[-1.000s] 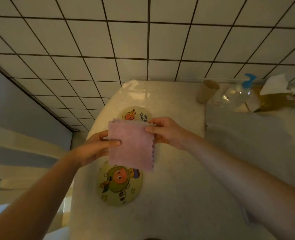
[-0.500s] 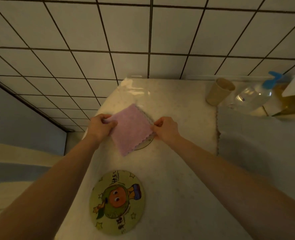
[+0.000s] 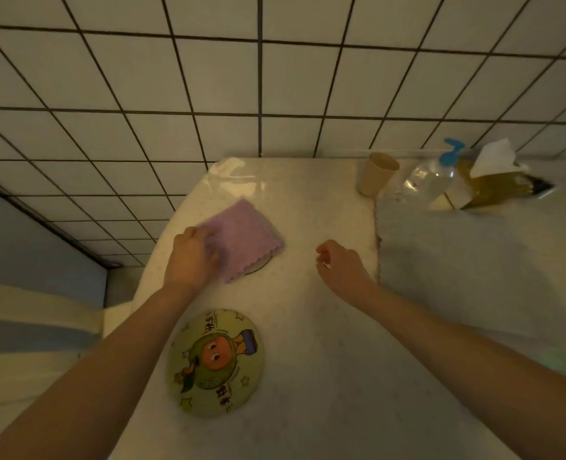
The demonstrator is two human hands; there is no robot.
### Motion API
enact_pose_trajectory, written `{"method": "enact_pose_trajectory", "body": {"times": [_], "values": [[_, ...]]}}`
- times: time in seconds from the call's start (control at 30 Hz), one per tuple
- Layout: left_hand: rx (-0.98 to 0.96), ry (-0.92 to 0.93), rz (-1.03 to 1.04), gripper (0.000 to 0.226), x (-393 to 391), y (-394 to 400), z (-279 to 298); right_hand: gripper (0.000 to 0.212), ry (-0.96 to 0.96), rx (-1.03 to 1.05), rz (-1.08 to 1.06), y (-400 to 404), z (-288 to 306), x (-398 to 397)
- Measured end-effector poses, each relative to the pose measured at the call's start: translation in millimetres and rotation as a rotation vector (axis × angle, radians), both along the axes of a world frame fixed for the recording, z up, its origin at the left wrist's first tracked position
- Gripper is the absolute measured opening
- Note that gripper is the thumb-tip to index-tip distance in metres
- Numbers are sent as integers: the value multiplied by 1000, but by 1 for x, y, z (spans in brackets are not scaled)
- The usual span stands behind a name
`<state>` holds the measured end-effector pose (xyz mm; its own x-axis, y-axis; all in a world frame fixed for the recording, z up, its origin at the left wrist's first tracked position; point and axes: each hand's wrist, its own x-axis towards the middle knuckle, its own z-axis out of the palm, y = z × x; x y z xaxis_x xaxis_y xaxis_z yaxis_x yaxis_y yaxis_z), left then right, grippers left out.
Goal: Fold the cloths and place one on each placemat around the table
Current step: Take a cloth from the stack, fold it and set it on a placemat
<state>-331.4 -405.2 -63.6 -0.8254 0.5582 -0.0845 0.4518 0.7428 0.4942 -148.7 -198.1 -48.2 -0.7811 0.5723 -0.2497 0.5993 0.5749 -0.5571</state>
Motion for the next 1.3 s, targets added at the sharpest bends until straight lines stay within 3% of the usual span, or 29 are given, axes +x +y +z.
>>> {"method": "enact_pose_trajectory", "body": {"times": [0.17, 0.3, 0.47, 0.63, 0.73, 0.9, 1.0, 1.1, 1.2, 1.3], "values": [[33, -50, -221, 27, 80, 32, 13, 23, -42, 83, -45, 29, 7, 103], [48, -56, -424, 28, 157, 71, 23, 12, -101, 288, -50, 74, 4, 173], [-30, -23, -608, 31, 248, 140, 16, 27, -226, 457, 20, 138, -9, 256], [-42, 33, -705, 51, 309, 202, -3, 37, -243, 558, 219, 179, -22, 296], [-96, 55, -683, 53, 335, 232, -13, 20, -178, 703, 347, 192, -22, 300], [-216, 134, -507, 57, 352, 262, -12, 25, -30, 588, 235, 207, -3, 287], [-100, 156, -388, 46, 342, 270, -5, 14, 252, 461, 285, 207, 26, 280], [-14, 124, -235, 36, 317, 262, 9, 36, 426, 302, 283, 204, 57, 279], [50, 53, -123, 33, 286, 236, 22, 22, 452, 267, 305, 211, 64, 279], [145, 157, -95, 38, 261, 200, 40, 7, 423, 340, 361, 208, 70, 280]]}}
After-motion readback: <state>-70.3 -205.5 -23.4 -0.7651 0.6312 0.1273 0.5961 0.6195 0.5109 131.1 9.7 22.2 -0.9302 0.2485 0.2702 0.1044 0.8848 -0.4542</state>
